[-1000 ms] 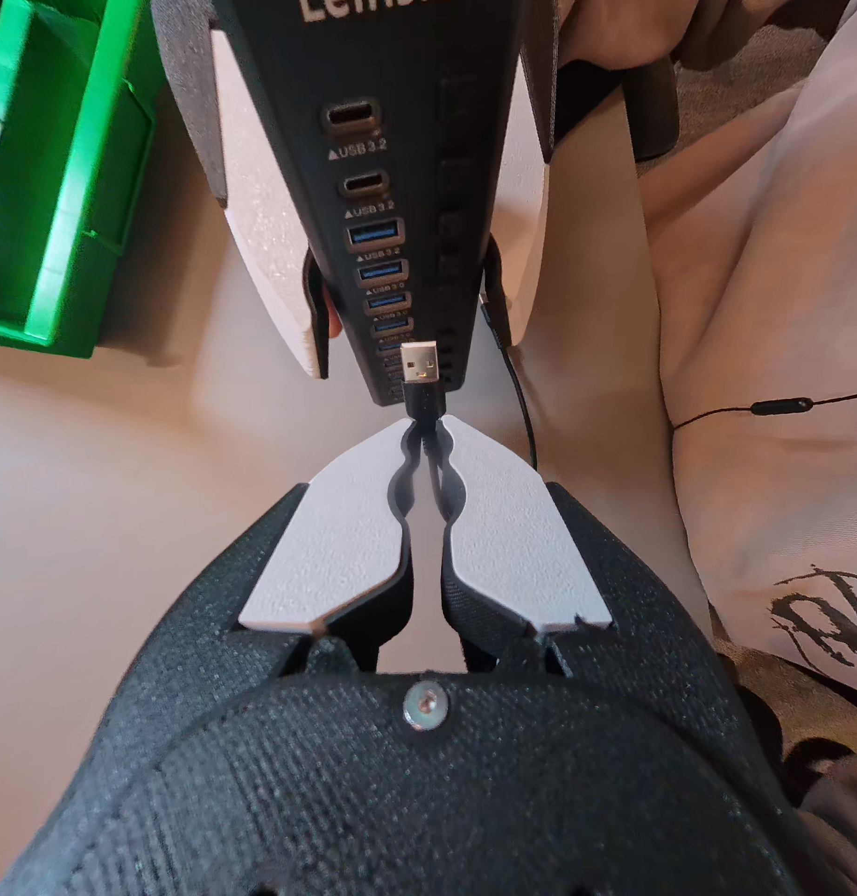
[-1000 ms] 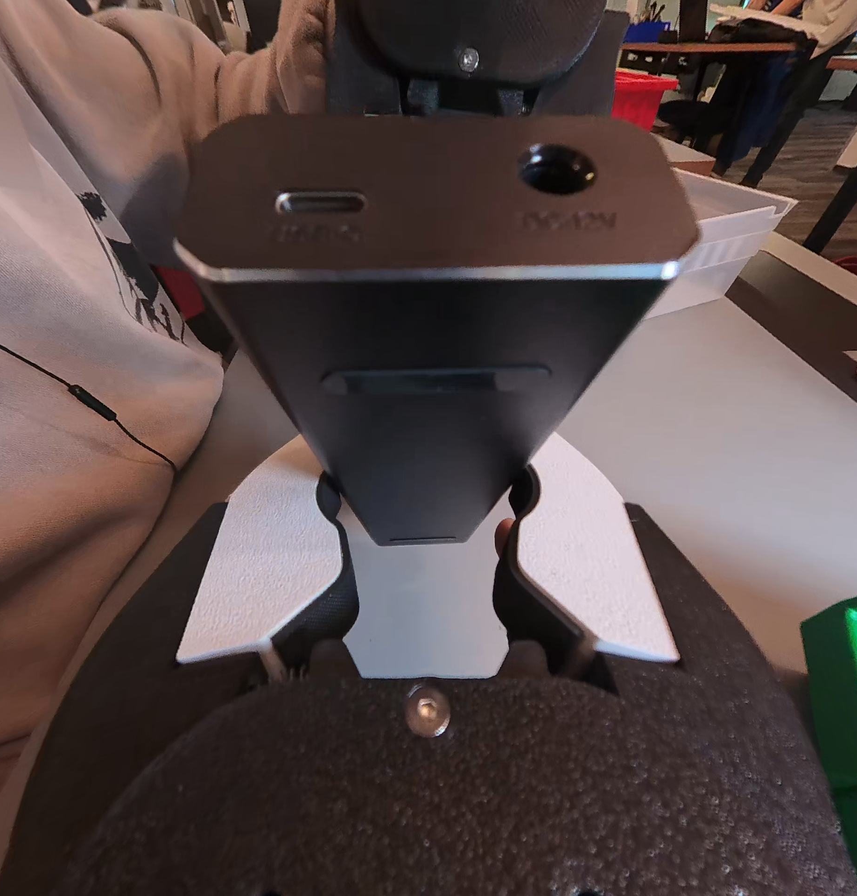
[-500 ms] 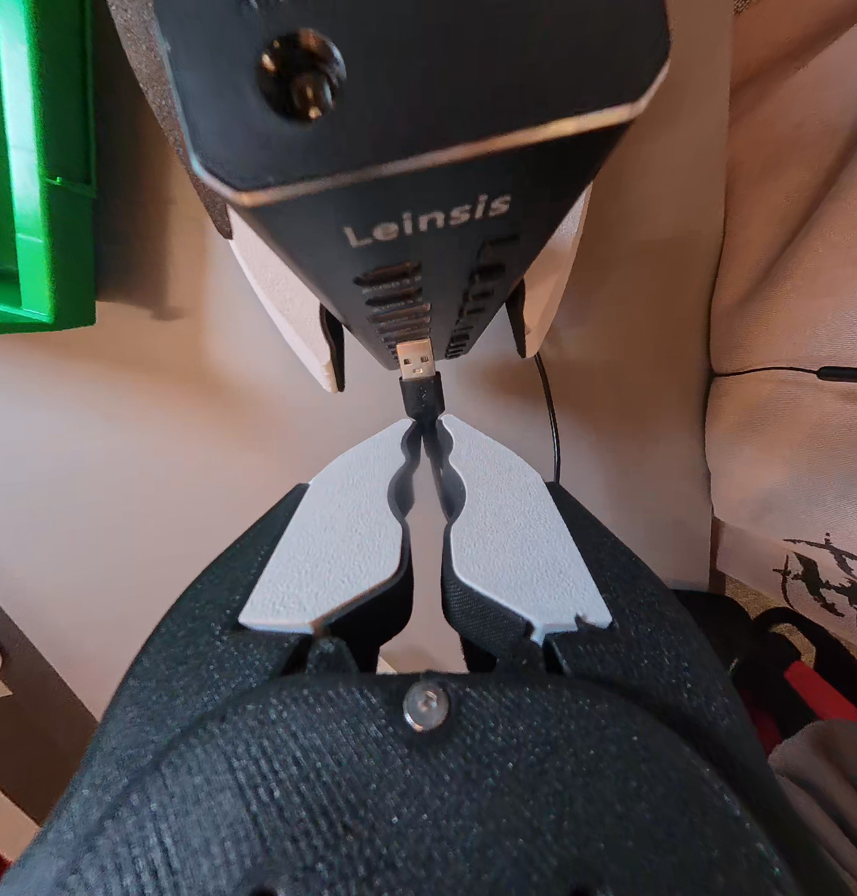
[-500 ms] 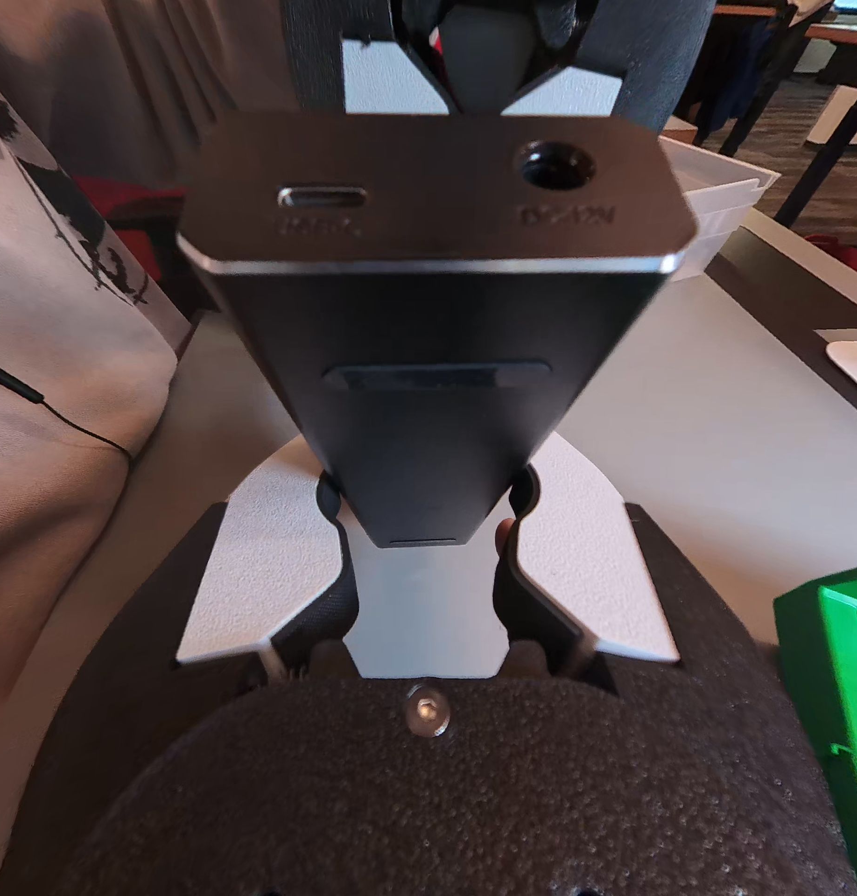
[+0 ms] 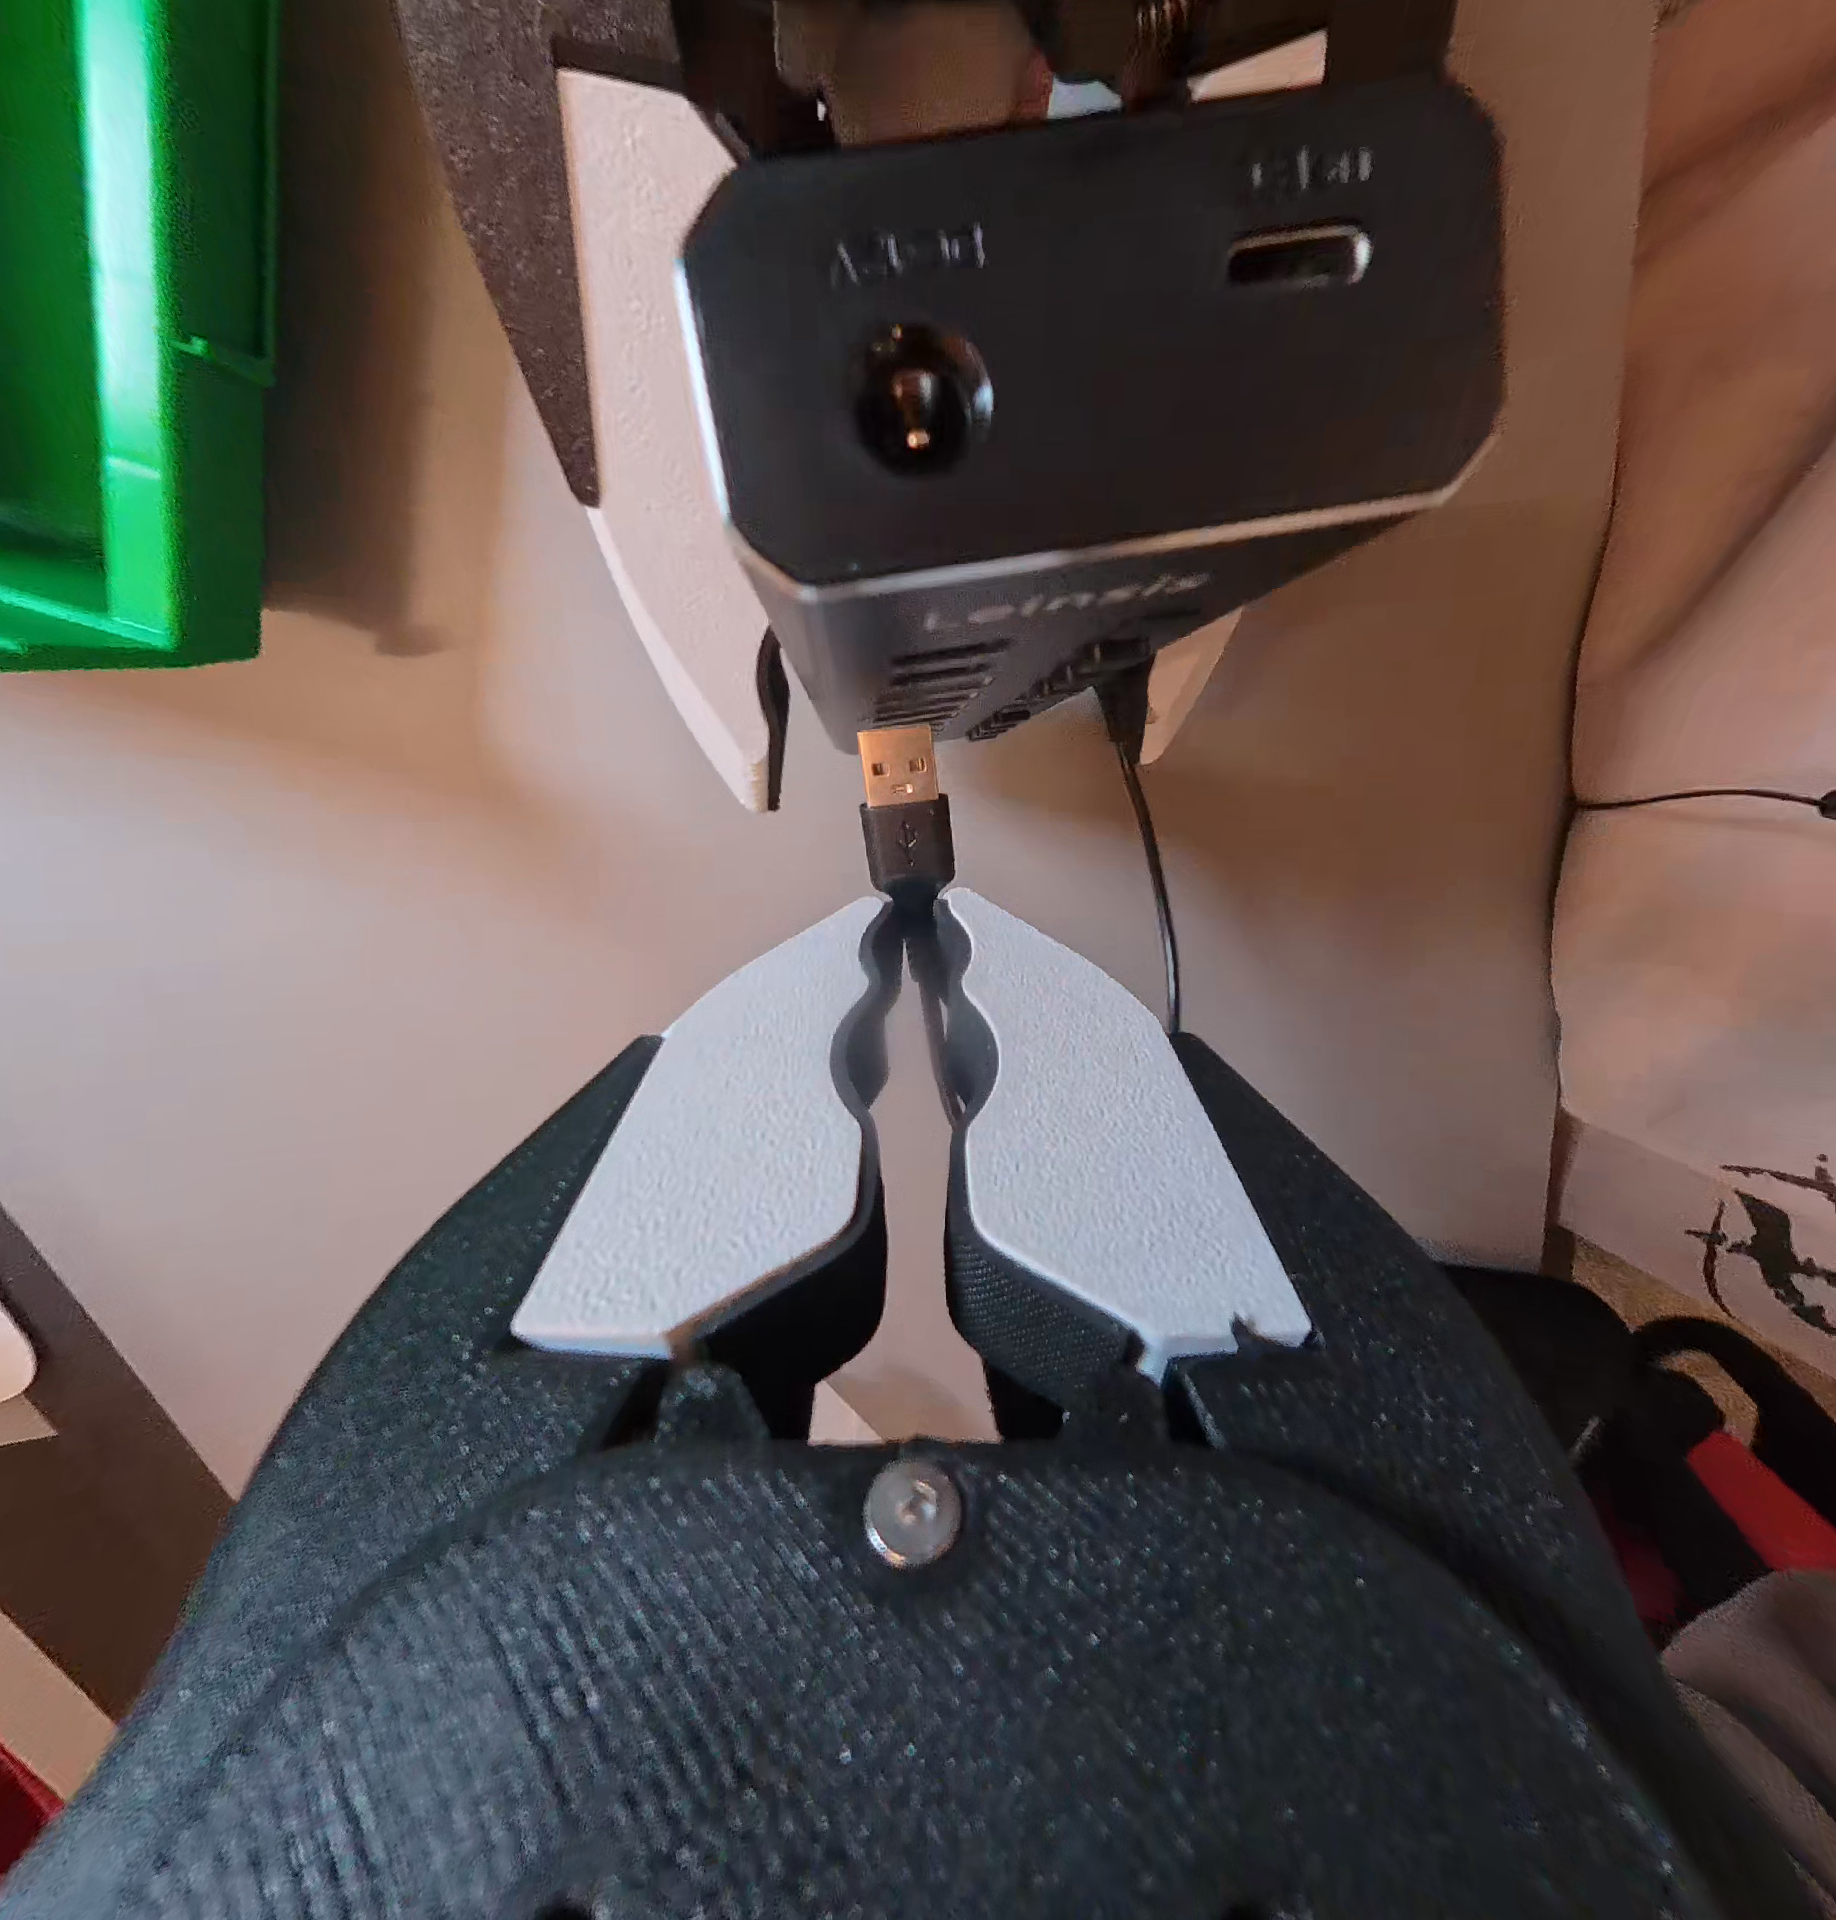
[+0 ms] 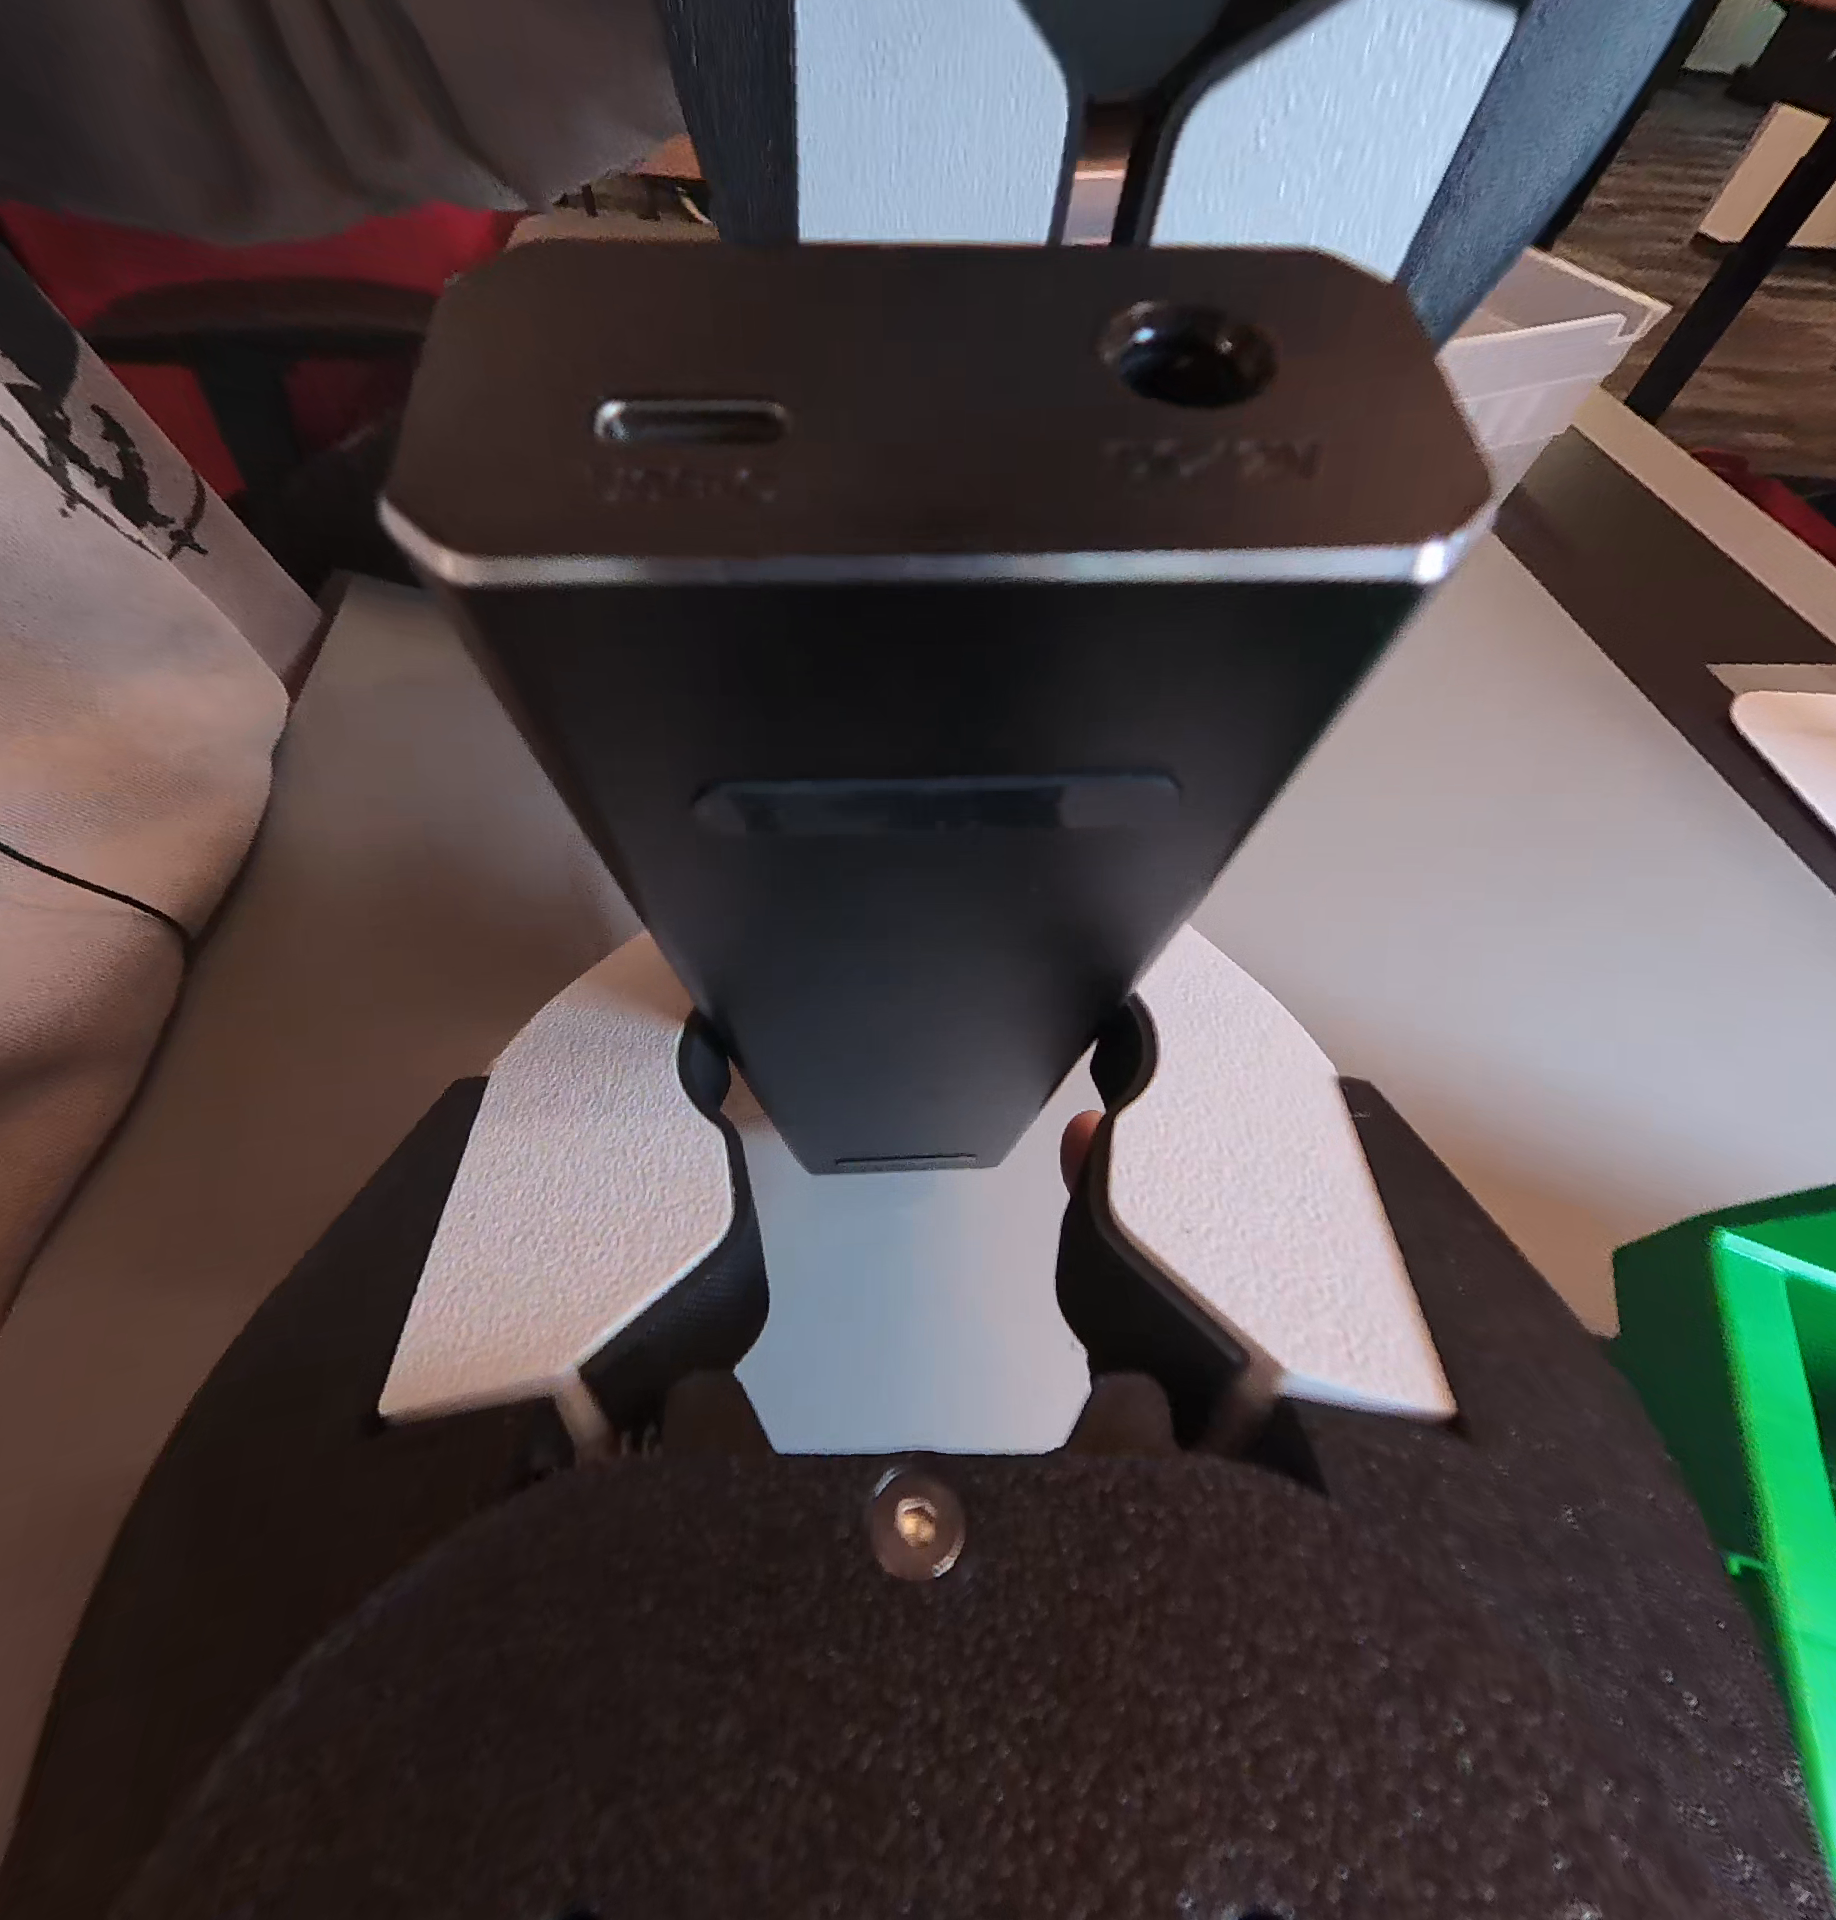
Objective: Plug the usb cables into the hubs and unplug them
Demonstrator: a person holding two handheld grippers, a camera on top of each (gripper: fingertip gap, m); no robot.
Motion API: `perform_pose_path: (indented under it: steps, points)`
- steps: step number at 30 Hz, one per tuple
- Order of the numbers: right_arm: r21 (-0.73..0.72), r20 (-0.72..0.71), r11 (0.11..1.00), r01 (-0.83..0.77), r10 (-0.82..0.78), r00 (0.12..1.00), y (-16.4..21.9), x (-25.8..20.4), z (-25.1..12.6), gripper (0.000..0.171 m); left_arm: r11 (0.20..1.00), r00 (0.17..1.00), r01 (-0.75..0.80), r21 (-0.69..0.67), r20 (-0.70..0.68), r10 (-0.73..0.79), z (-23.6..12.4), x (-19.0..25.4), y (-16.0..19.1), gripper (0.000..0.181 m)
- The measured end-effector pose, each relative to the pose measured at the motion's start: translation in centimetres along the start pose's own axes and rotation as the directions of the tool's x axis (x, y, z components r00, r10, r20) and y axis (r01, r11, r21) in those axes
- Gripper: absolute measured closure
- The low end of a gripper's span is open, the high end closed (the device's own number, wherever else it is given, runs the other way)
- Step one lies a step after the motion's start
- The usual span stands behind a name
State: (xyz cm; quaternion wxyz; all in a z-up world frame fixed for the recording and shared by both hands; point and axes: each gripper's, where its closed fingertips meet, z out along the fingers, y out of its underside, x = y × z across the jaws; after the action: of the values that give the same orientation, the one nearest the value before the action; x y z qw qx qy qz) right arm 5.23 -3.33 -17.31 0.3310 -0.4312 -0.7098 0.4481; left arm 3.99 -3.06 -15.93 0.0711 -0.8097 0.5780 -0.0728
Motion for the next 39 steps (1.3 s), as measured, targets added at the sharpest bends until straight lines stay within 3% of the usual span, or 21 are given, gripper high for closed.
perform_pose_path:
  steps: [1, 11, 20, 25, 31, 35, 39]
  points:
    - [0.001, -0.001, 1.0, 0.004, -0.004, 1.0, -0.1, -0.1, 0.0, 0.102, 1.0, 1.0, -0.002, -0.017, -0.011, 0.002, 0.2, 0.2, 0.1, 0.175]
    - [-0.043, -0.031, 0.999, 0.026, -0.027, 0.999, 0.6, 0.3, 0.0, 0.102, 1.0, 1.0, -0.023, 0.005, -0.016, 0.023, -0.3, 0.4, -0.7, 0.176]
    - [0.048, -0.009, 0.999, -0.022, 0.023, 1.0, -0.3, 0.5, -0.6, 0.102, 0.975, 1.0, 0.001, 0.222, -0.007, 0.0, -1.8, 0.0, -2.2, 0.176]
    - [0.203, 0.062, 0.975, -0.088, 0.077, 0.995, -2.4, 0.3, -2.0, 0.102, 0.909, 1.0, 0.022, 0.415, -0.027, -0.012, -3.0, 0.1, -3.0, 0.176]
    - [0.329, 0.129, 0.935, -0.135, 0.097, 0.987, -4.2, 0.0, -3.3, 0.102, 0.769, 0.995, 0.075, 0.635, -0.095, -0.019, -4.5, 0.7, -3.9, 0.176]
    - [0.34, 0.142, 0.929, -0.146, 0.103, 0.984, -4.3, -0.1, -3.4, 0.102, 0.704, 0.992, 0.104, 0.703, -0.124, -0.023, -4.5, 0.9, -3.8, 0.176]
    - [0.276, 0.157, 0.953, -0.127, 0.086, 0.984, -3.3, -0.6, -2.7, 0.102, 0.726, 0.995, 0.082, 0.683, -0.097, -0.021, -3.8, 1.1, -3.6, 0.176]
